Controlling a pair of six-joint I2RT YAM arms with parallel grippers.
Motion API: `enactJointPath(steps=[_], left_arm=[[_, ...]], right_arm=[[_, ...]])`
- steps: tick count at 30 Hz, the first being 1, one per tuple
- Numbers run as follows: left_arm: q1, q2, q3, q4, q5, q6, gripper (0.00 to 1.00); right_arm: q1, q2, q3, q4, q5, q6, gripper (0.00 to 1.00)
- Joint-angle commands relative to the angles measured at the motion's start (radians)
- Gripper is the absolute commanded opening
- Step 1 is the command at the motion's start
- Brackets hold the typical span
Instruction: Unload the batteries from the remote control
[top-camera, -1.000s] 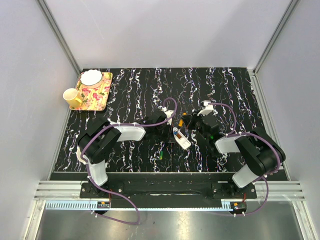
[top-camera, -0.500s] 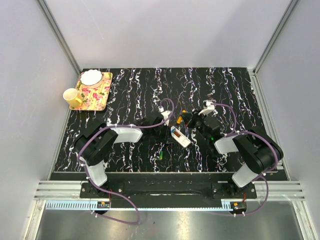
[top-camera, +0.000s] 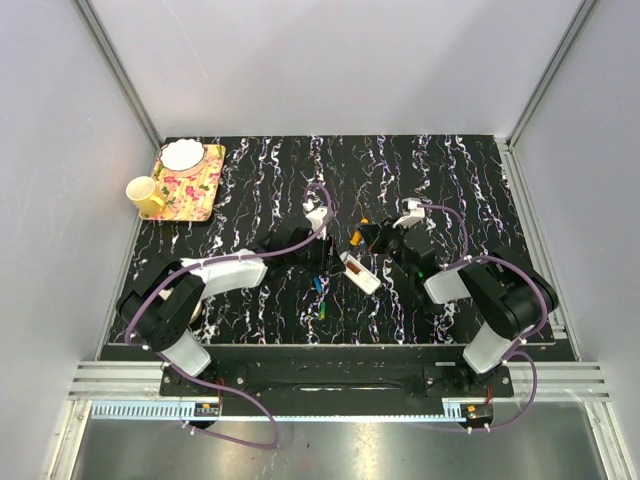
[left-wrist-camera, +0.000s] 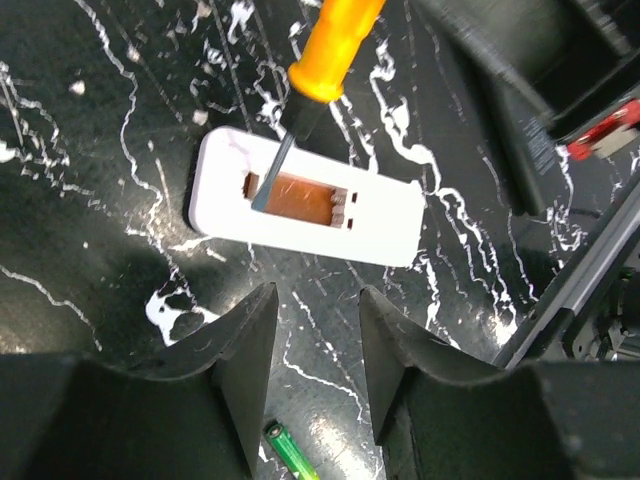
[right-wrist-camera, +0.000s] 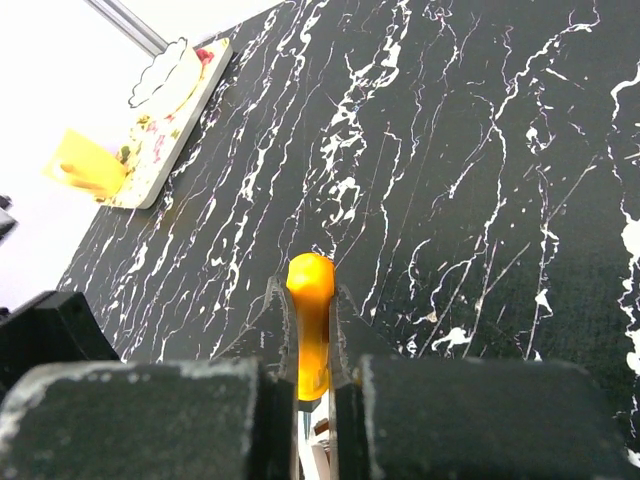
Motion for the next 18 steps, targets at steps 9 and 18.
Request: enactJointPath(steps=[9, 18], left_arm=[[0.026, -0.053, -0.049, -0.005, -0.085, 0.036, 0.52], [0.042, -0.242, 0.004, -0.590, -0.697, -0.183, 0.17]], right_arm=[[0.013, -0.132, 0.030, -0.064, 0.011, -0.081, 0.00], [0.012, -0.251, 0.023, -0.179, 0.027, -0.134, 0.00]])
